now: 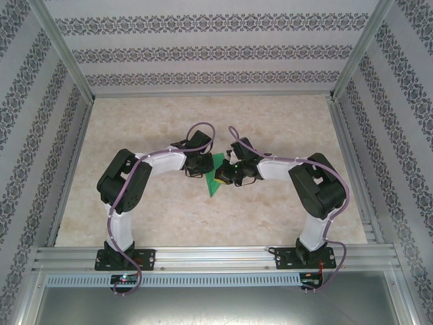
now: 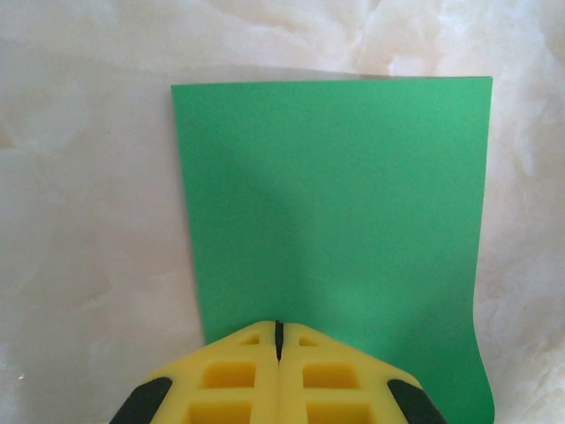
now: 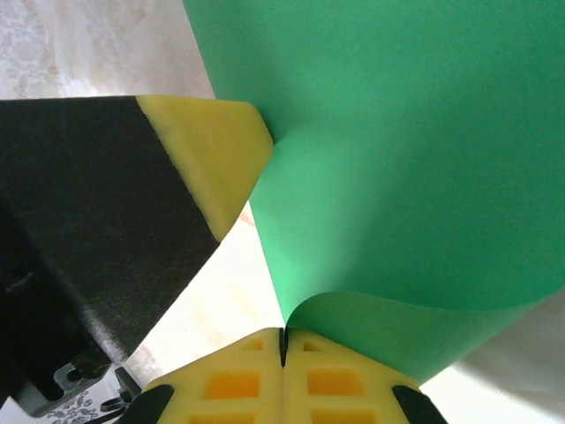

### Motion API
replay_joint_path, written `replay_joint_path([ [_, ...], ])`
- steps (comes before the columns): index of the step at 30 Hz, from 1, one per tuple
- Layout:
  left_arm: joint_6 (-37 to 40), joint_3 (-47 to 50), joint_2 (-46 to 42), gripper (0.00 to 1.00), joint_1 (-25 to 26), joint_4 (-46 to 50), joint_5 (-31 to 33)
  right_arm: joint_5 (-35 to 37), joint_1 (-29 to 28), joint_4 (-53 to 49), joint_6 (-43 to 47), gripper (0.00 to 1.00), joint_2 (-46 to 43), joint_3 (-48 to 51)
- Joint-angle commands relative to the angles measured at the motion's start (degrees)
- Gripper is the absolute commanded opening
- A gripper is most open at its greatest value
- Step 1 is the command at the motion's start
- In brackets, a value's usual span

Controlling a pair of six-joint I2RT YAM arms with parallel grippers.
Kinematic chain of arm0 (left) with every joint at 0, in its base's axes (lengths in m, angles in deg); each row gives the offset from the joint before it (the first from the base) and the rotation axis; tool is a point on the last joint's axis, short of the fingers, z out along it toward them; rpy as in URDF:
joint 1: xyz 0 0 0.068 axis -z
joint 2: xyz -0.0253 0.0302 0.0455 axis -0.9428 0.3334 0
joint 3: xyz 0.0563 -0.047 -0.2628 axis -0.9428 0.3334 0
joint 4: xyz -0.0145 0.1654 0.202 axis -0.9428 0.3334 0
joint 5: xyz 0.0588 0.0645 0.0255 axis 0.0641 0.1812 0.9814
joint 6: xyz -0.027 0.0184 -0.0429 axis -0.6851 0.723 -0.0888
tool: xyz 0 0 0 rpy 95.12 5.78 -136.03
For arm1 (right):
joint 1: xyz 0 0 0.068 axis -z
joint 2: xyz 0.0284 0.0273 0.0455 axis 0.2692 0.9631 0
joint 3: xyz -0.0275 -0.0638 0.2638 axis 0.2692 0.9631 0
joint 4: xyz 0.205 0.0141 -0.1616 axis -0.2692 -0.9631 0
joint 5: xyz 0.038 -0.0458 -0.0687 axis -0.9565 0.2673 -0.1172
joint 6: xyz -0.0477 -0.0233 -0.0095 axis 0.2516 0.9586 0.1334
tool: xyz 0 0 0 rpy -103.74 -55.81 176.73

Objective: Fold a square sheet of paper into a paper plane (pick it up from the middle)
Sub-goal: Third fold the triangle at the center of the table.

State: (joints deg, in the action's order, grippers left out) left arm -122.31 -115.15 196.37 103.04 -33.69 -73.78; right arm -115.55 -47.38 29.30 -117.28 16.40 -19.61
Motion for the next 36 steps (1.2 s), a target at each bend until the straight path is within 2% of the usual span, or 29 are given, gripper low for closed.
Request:
replay_joint_path([
  [1, 1.65, -0.27, 1.46, 0.00, -0.34, 4.34, 0.83, 0.59, -0.65, 0.93, 0.29, 0.03, 1.84, -1.75],
  [36, 2.63, 0.01, 1.04, 0.00, -0.34, 4.63, -0.33, -2.33, -1.55, 1.45, 3.54, 0.04, 7.07, -4.89],
])
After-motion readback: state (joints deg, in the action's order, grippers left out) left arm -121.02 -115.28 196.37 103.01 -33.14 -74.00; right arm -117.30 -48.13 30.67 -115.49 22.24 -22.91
